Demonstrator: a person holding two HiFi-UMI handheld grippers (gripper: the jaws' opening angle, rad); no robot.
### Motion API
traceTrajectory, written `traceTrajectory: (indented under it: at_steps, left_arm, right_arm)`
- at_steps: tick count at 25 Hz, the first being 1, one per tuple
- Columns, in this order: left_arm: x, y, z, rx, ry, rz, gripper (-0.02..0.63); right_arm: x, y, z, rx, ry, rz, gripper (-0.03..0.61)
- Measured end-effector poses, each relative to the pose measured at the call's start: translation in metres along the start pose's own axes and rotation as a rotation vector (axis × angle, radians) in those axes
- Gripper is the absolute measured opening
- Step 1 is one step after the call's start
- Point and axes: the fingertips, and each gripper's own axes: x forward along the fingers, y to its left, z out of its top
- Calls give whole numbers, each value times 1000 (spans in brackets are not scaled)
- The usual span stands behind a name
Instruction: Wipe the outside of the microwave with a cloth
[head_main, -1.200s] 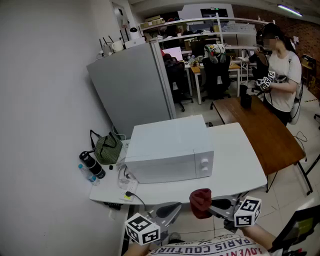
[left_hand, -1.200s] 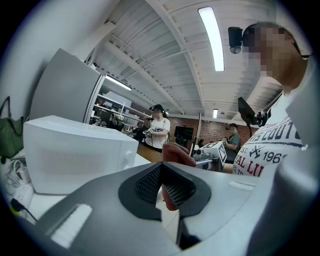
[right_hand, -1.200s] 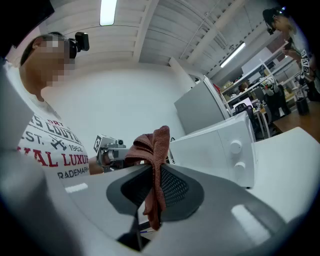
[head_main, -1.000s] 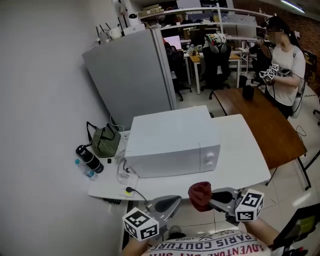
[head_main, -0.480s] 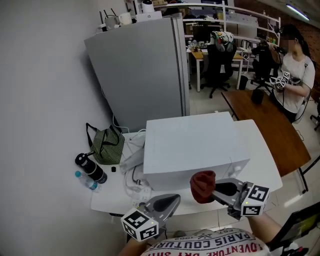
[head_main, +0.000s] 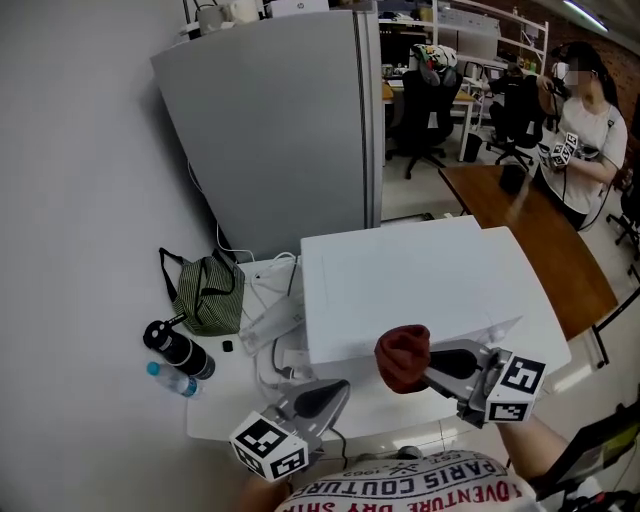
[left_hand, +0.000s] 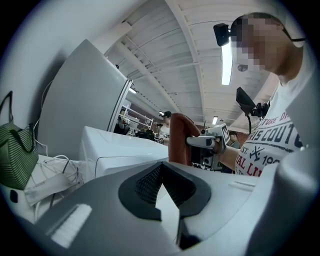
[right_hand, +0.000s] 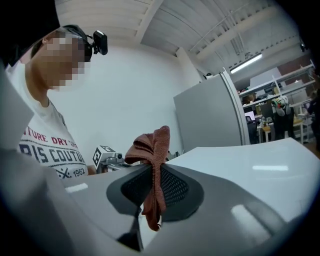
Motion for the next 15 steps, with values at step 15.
traceTrajectory:
  at_steps: [15]
  left_arm:
    - [-36, 10, 6, 3, -54, 81, 2]
  right_arm:
    - [127, 6, 40, 195, 148, 259, 38]
